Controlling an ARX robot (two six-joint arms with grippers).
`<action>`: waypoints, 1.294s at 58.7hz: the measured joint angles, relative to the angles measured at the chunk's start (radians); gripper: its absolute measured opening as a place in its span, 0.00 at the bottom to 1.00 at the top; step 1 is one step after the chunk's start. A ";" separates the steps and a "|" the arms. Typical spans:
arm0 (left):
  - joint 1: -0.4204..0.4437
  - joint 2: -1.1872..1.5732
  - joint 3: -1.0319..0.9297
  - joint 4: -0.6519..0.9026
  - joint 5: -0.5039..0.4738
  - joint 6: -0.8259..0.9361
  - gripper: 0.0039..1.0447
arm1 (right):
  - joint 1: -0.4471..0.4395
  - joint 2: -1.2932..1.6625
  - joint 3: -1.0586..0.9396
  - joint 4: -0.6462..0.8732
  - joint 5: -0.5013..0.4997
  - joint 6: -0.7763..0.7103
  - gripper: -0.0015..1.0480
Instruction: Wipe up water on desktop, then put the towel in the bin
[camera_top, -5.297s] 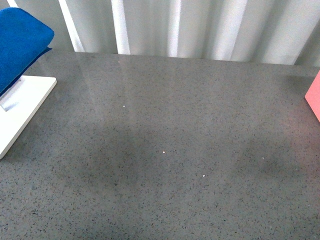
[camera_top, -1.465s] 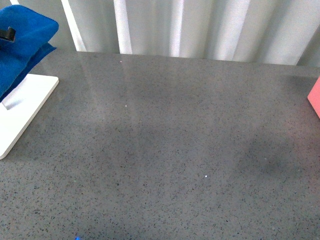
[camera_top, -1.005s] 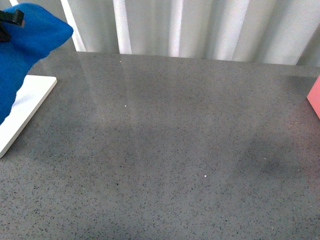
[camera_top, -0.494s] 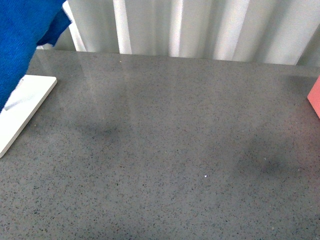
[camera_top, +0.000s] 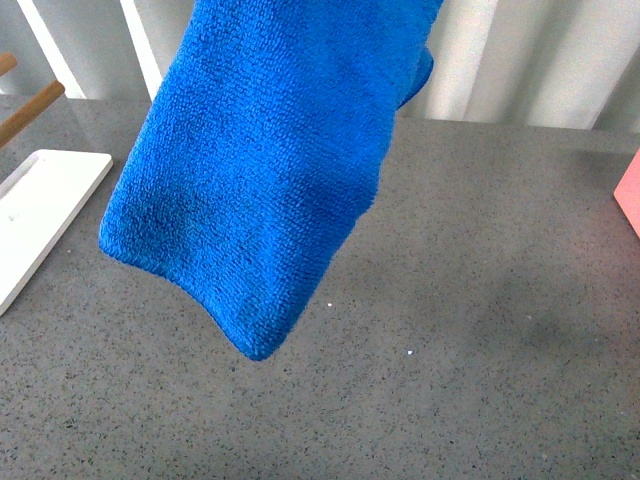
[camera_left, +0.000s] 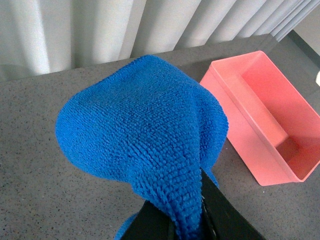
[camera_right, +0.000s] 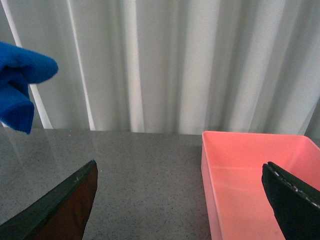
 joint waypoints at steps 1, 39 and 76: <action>0.000 0.000 0.000 0.000 0.000 0.000 0.03 | 0.000 0.000 0.000 0.000 0.000 0.000 0.93; 0.002 -0.002 0.006 0.001 -0.005 -0.001 0.03 | 0.052 0.871 0.394 0.166 -0.283 0.245 0.93; 0.000 -0.002 0.006 0.001 -0.004 -0.001 0.03 | 0.333 1.507 0.586 0.576 -0.477 0.425 0.93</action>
